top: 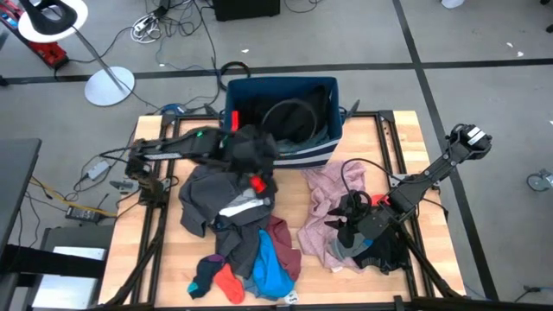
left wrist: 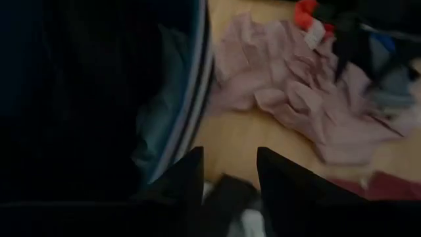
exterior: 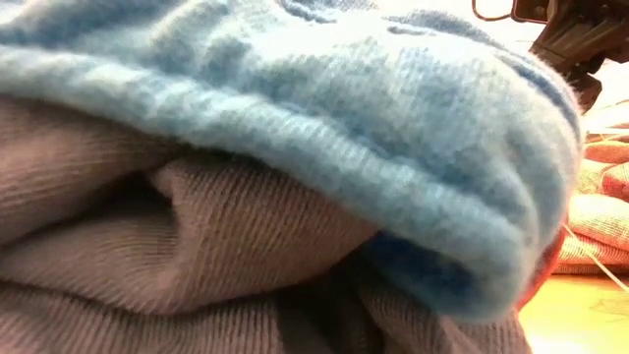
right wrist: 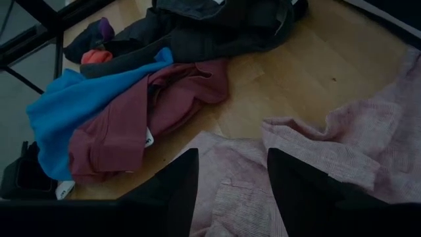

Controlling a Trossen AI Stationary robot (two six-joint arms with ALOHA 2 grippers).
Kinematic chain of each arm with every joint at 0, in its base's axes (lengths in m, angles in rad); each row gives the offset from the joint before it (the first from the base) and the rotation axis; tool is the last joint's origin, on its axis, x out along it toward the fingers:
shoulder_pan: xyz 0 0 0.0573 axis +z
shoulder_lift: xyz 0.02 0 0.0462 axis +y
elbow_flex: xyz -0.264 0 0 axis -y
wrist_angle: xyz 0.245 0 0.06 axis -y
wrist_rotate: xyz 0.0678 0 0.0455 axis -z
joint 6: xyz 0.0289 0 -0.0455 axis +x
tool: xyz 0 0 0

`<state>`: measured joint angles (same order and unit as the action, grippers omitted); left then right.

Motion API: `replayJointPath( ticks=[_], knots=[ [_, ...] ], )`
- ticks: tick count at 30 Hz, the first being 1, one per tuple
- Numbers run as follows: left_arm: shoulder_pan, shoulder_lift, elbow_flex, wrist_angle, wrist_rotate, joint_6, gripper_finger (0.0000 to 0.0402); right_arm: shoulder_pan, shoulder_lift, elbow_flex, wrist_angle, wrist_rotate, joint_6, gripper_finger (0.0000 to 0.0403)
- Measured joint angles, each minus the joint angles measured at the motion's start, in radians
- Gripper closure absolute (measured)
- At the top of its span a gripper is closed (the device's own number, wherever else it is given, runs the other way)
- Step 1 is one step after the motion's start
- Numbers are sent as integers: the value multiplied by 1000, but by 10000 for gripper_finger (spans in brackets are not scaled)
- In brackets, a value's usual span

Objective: Sort clothes
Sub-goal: Put the top blue microfiber cloth into the laundry bin

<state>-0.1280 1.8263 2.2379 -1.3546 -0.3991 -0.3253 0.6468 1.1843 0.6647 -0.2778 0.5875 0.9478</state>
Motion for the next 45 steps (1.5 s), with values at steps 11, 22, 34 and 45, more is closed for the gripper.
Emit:
replayJointPath(
  ticks=[11,22,34,45],
  knots=[
    [-219,-25,-17,-209,-127,-272,254,0,0,0,9,-7,1,220],
    [-377,19,-19,-143,-104,-310,254,0,0,0,30,-7,3,220],
    [-430,169,-19,-32,-79,-179,254,0,0,0,59,-26,1,220],
    [-402,223,-258,254,169,-87,255,0,0,0,80,-59,0,220]
  ],
)
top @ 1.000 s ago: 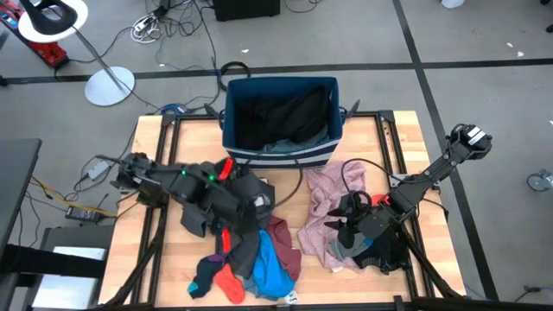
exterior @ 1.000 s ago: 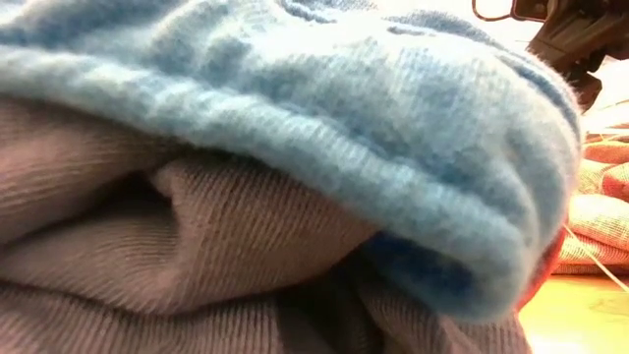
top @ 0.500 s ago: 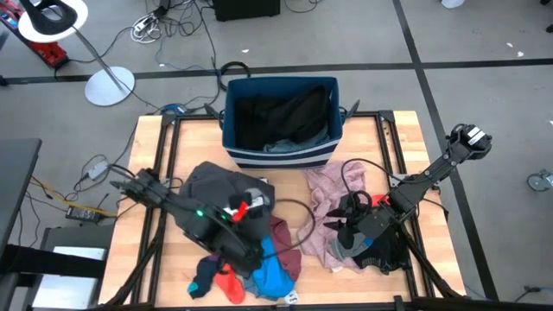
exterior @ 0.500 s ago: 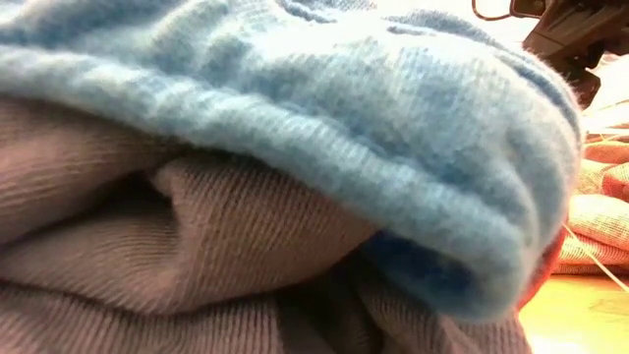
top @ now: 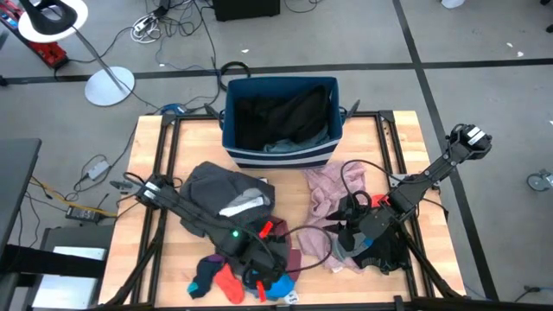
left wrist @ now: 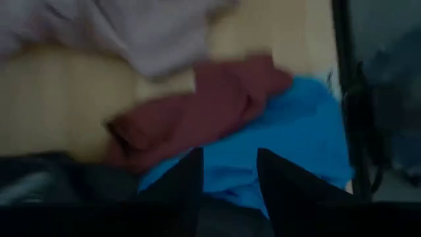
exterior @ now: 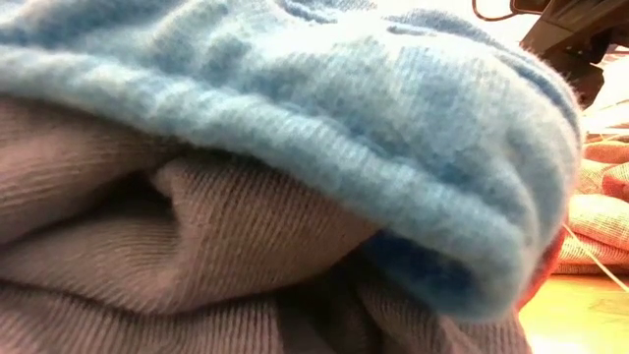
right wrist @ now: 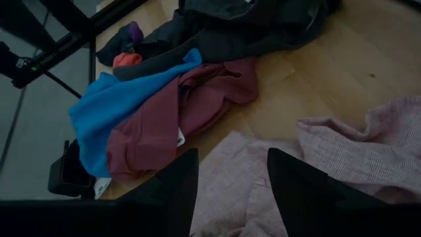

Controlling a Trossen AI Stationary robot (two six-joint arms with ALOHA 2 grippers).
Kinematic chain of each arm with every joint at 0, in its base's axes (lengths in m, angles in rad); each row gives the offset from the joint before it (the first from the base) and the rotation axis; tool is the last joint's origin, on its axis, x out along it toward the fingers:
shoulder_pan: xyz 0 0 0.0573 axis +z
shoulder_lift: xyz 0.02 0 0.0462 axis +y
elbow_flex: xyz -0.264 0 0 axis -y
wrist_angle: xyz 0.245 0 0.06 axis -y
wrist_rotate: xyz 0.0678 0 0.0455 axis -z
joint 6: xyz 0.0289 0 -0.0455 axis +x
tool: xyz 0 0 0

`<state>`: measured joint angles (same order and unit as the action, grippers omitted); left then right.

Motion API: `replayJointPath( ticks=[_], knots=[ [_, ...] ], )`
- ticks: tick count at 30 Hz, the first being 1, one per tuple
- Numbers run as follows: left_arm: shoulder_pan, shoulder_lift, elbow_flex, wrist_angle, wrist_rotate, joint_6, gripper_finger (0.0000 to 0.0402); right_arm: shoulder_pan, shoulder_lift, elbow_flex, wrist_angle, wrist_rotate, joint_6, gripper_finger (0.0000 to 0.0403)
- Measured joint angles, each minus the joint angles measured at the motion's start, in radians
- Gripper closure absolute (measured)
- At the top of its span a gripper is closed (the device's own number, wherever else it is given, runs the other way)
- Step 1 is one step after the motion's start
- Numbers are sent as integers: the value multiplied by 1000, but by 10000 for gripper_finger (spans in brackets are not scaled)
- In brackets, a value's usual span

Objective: Sort clothes
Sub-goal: Put the top blue microfiber cloth into the laundry bin

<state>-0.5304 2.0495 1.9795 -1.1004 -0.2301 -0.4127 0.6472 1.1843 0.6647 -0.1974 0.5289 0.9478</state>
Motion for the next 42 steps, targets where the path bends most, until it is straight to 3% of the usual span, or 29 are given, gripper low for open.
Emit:
replayJointPath(
  ticks=[9,12,22,25,28,30,35,42],
  knots=[
    [0,-4,-286,262,151,-65,255,0,0,0,2,0,0,220],
    [6,-10,-327,352,194,-73,255,0,0,0,2,0,0,220],
    [47,-10,-384,439,198,-35,257,0,0,0,2,0,0,220],
    [59,-10,-398,461,198,-33,288,0,0,0,2,0,-1,220],
    [69,-10,-416,488,199,-8,358,0,0,0,2,1,-1,220],
    [77,-10,-419,501,199,-3,387,0,0,0,2,1,-1,220],
    [98,-10,-384,481,217,0,397,0,0,0,2,1,-1,220],
    [110,-10,-167,234,196,73,399,0,0,0,2,1,-1,220]
  ],
)
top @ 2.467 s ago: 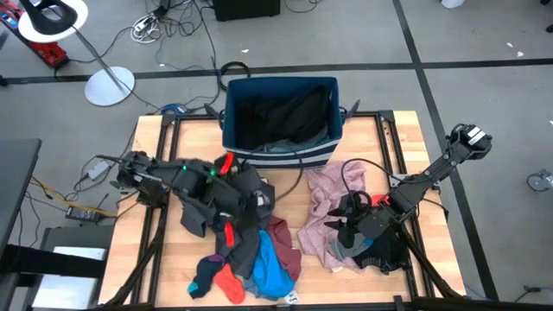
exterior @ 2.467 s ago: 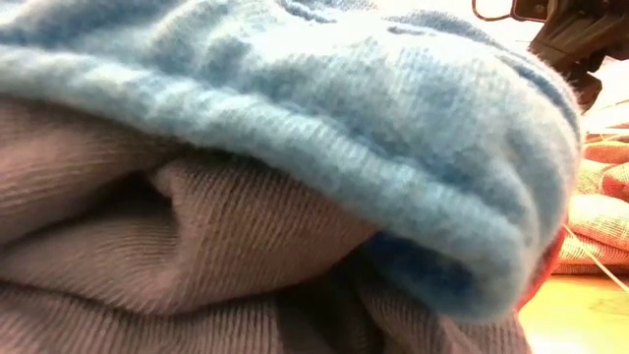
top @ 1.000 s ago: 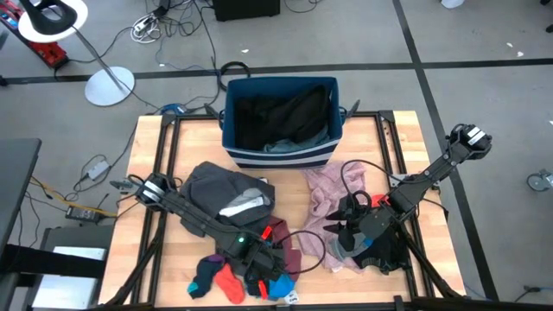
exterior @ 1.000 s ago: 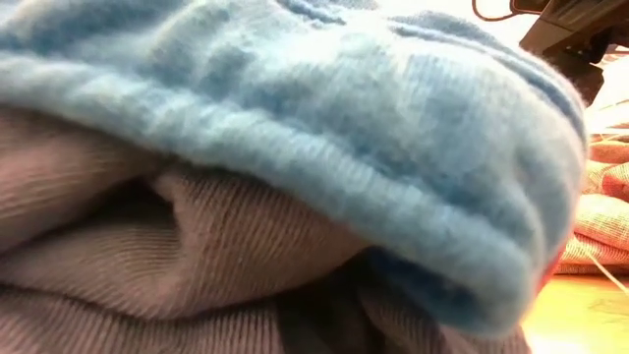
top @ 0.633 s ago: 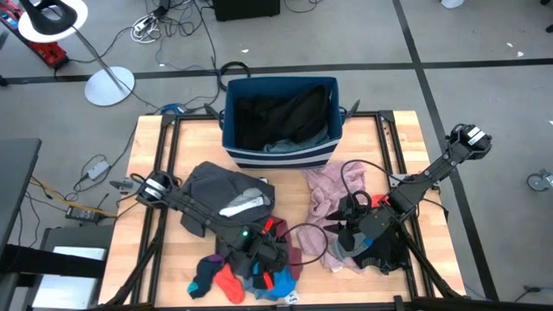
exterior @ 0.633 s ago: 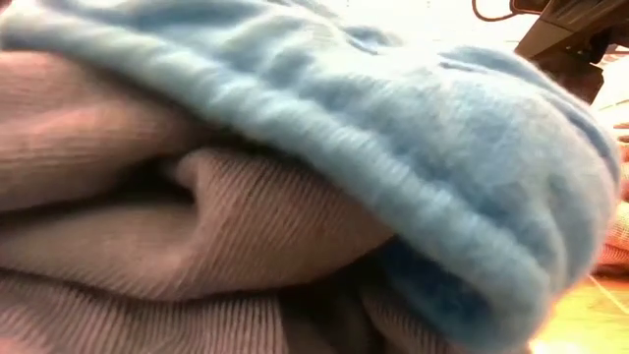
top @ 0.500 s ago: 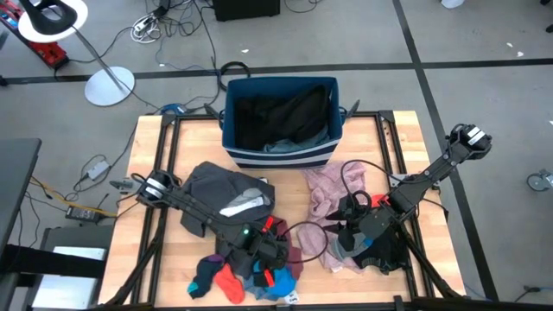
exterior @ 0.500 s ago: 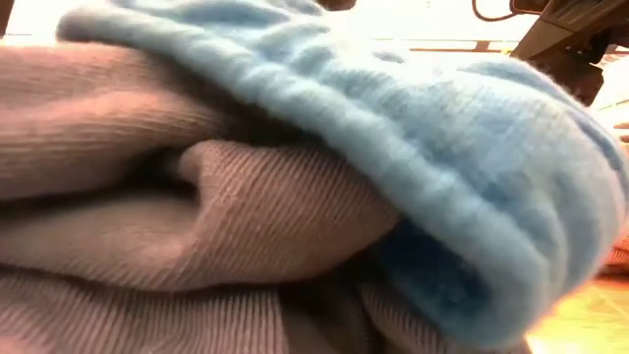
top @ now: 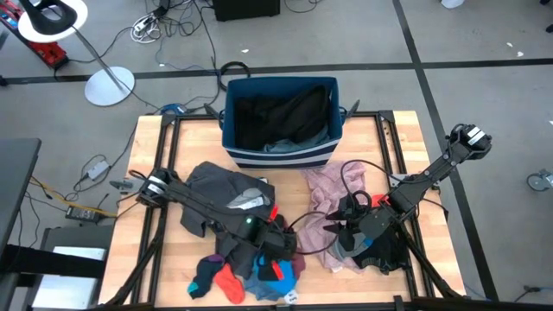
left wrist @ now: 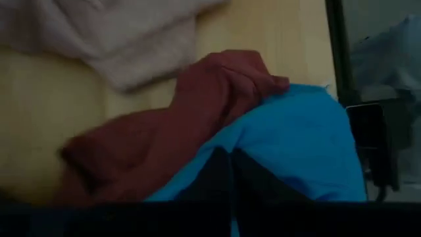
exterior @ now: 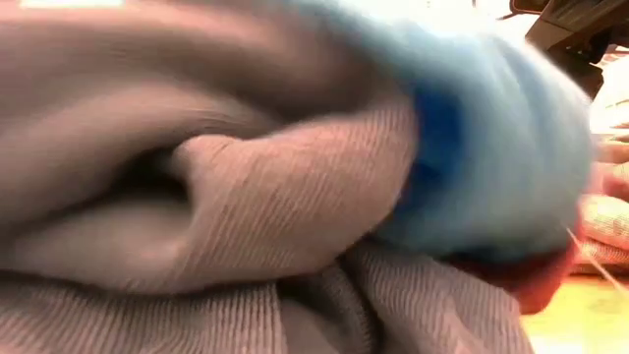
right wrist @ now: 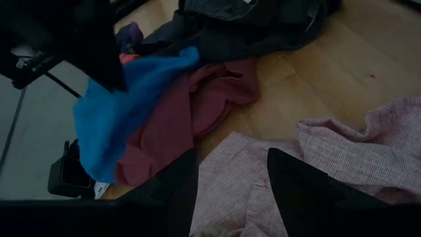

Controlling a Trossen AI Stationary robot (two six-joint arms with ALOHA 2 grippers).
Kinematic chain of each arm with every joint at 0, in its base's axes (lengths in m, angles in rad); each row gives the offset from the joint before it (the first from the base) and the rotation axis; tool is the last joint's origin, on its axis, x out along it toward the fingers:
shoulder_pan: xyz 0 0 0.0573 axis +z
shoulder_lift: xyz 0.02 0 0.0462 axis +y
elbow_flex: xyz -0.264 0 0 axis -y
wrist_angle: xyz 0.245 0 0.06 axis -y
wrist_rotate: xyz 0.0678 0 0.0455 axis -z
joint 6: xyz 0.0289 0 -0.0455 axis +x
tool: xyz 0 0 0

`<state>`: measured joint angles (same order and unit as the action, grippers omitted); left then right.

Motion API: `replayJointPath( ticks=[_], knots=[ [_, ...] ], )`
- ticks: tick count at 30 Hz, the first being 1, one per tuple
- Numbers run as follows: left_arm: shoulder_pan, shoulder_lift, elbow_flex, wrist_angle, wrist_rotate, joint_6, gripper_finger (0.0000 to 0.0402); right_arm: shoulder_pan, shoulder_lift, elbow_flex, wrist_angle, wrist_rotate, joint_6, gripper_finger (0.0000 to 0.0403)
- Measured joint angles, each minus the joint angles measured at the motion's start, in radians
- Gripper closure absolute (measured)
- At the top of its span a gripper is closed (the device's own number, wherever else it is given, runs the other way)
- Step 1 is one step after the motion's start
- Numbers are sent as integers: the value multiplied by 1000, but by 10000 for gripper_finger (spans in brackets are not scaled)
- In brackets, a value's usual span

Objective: Sort clothes
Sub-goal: Put the top blue microfiber cloth into the laundry bin

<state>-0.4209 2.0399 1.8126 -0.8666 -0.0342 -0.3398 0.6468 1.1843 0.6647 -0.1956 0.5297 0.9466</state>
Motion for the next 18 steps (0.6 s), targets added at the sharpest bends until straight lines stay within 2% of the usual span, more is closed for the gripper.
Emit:
replayJointPath(
  ticks=[7,11,14,18],
  knots=[
    [36,0,339,-343,-135,67,400,0,0,0,0,0,0,220],
    [91,0,544,-474,-177,71,401,0,0,0,0,0,0,220],
    [144,-84,490,-431,-174,76,401,0,0,0,3,0,-1,220],
    [218,-173,485,-441,-185,53,401,0,0,0,11,1,-8,220]
  ],
)
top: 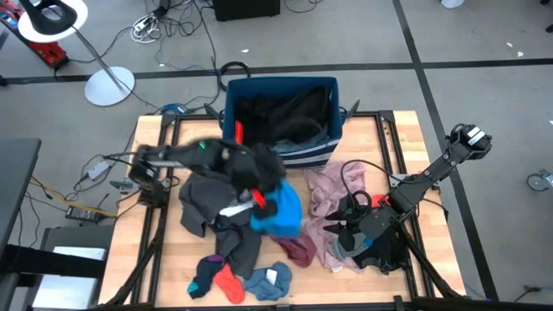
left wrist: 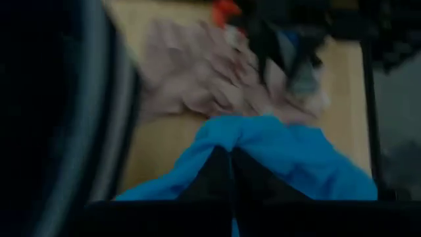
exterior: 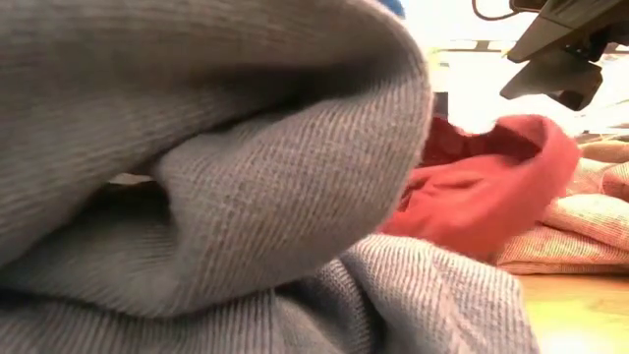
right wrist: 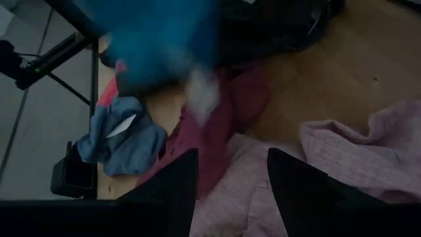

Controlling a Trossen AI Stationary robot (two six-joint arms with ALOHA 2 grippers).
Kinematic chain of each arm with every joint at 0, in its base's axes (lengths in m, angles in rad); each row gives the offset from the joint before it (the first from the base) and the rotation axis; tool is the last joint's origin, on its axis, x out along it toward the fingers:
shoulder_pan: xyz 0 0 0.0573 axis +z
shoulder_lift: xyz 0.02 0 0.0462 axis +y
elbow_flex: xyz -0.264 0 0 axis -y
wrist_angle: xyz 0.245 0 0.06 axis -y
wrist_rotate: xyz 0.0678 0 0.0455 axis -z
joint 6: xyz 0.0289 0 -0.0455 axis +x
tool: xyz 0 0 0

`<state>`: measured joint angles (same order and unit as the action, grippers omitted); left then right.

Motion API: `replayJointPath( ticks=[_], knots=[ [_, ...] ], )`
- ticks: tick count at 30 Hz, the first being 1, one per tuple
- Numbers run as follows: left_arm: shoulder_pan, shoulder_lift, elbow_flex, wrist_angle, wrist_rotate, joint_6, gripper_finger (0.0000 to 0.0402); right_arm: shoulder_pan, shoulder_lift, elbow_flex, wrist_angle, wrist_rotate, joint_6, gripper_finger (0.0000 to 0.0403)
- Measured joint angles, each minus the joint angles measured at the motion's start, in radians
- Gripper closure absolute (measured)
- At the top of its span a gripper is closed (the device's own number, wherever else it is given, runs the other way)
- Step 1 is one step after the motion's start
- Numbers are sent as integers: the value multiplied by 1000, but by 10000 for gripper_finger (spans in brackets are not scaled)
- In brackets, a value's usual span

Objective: Sort clothes
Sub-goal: Put the top blue microfiber cloth into the laundry bin

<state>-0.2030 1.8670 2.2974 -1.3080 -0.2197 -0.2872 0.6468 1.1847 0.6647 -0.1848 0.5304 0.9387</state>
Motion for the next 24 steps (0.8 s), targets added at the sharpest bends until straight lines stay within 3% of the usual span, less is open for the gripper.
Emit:
replayJointPath(
  ticks=[16,24],
  knots=[
    [303,-162,1,392,-8,153,401,0,0,0,4,0,-9,220],
    [490,-161,39,376,150,153,401,0,0,0,3,0,-18,220]
  ],
)
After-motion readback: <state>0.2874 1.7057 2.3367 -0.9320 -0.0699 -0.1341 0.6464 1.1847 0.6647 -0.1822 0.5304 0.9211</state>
